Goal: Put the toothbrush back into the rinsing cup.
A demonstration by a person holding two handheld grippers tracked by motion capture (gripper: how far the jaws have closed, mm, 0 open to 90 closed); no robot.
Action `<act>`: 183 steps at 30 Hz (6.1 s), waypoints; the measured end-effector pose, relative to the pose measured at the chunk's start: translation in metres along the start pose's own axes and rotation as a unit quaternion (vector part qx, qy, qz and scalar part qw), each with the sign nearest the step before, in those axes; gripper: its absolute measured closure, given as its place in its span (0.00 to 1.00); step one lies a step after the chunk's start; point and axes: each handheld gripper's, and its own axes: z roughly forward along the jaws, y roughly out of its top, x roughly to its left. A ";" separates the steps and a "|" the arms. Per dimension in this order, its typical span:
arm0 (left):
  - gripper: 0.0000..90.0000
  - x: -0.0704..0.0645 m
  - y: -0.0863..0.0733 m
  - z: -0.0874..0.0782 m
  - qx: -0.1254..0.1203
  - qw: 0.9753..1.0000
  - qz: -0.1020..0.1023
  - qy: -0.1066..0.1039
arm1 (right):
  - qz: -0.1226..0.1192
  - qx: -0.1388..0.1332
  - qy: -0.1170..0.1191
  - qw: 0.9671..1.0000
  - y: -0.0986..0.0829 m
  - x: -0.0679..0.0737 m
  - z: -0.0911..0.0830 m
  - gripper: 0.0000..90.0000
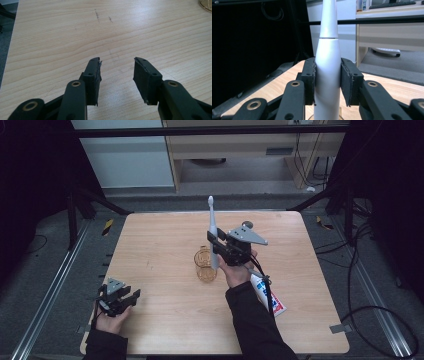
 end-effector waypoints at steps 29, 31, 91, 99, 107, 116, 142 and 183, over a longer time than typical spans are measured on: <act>0.62 0.000 0.001 -0.001 -0.008 1.000 -0.001 0.002 | -0.015 -0.051 -0.068 0.996 -0.008 0.019 0.047 0.74; 0.62 0.000 0.001 -0.002 -0.009 1.000 -0.001 0.003 | -0.014 -0.047 -0.067 0.997 -0.011 0.021 0.052 0.74; 0.63 0.000 0.001 -0.002 -0.010 1.000 0.000 0.007 | -0.014 0.019 -0.081 0.996 -0.086 0.029 0.066 0.74; 0.63 0.000 0.001 -0.002 -0.009 1.000 0.001 0.007 | -0.015 0.032 -0.080 0.996 -0.092 0.030 0.068 0.74; 0.63 0.000 0.001 -0.001 -0.009 1.000 0.001 0.007 | -0.013 0.038 -0.080 0.996 -0.097 0.028 0.066 0.74; 0.63 0.000 0.001 -0.001 -0.008 1.000 0.002 0.007 | -0.012 0.041 -0.077 0.996 -0.100 0.027 0.061 0.74; 0.62 -0.001 0.001 -0.001 -0.007 1.000 0.003 0.007 | -0.041 0.057 -0.060 0.996 -0.102 0.037 0.041 0.72; 0.62 0.000 0.000 0.000 -0.005 1.000 0.001 0.008 | -0.055 0.090 -0.050 0.993 -0.096 0.034 0.032 0.25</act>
